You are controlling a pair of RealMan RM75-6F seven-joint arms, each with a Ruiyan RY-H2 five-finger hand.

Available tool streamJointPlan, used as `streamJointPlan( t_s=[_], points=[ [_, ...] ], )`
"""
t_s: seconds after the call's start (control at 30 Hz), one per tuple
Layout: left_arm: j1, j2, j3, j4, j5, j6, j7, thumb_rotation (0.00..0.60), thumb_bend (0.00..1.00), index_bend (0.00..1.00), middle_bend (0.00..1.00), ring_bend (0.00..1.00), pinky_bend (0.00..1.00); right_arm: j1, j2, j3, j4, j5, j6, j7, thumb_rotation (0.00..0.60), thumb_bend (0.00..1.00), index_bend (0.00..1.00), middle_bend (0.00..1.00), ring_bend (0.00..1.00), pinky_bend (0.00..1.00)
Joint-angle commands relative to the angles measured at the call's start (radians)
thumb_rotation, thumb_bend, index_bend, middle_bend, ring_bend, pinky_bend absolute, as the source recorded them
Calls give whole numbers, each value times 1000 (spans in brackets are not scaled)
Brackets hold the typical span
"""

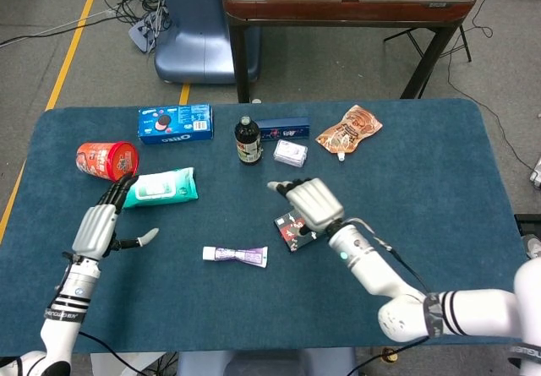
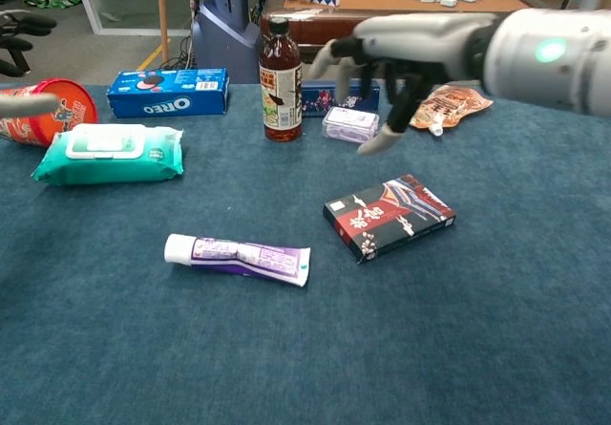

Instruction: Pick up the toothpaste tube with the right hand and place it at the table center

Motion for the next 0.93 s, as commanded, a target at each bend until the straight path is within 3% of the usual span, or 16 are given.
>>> streamJointPlan(
  t_s=[0.03, 0.33, 0.57, 0.93],
  points=[
    [18, 11, -3, 18, -15, 17, 1, 600, 144, 0, 0, 0, 97, -116, 78, -58, -33, -79, 93, 64, 600, 263, 341, 416, 417, 479],
    [73, 30, 26, 98, 16, 98, 71, 600, 172, 0, 36, 30, 146, -351, 175, -130, 1, -225, 280, 185, 600, 298, 523, 551, 549, 585],
    [124, 63, 74, 87, 75, 160, 151, 600, 173, 0, 38, 30, 148, -507, 202, -158, 28, -307, 411, 215, 600, 299, 554, 570, 563, 585],
    [177, 84, 94, 30, 106, 219, 213, 600, 173, 0, 39, 30, 148, -672, 191, -157, 63, -392, 511, 245, 600, 299, 574, 584, 571, 585]
  ],
)
